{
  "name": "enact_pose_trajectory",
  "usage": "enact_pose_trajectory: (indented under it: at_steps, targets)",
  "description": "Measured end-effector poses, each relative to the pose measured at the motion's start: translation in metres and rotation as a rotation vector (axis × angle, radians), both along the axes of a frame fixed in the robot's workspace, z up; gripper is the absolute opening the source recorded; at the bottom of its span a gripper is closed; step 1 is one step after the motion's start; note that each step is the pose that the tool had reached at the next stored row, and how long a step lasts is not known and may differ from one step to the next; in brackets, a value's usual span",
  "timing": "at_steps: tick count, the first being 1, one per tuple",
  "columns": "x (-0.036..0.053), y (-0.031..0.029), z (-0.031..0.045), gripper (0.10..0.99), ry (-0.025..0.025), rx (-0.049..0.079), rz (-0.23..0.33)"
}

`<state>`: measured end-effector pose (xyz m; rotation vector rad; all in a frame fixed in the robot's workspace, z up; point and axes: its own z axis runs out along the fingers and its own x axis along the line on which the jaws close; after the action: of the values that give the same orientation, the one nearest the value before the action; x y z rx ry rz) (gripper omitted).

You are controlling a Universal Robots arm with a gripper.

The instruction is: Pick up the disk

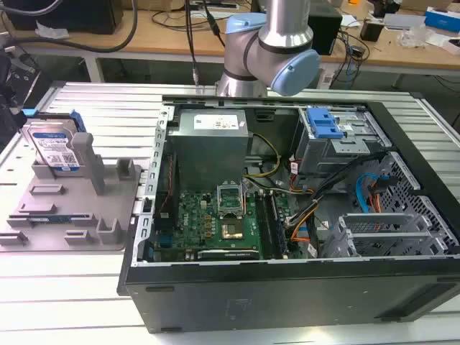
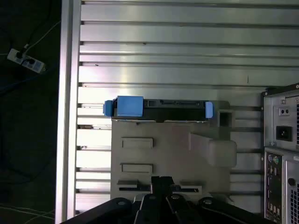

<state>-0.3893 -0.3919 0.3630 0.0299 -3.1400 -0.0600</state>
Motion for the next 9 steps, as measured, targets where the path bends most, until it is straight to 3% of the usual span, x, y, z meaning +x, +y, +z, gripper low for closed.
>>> enact_pose_trajectory:
  at_steps: [9]
  targets:
    - [0.0000,0.0000,-0.0001,0.106,-0.0001,0.000,0.004]
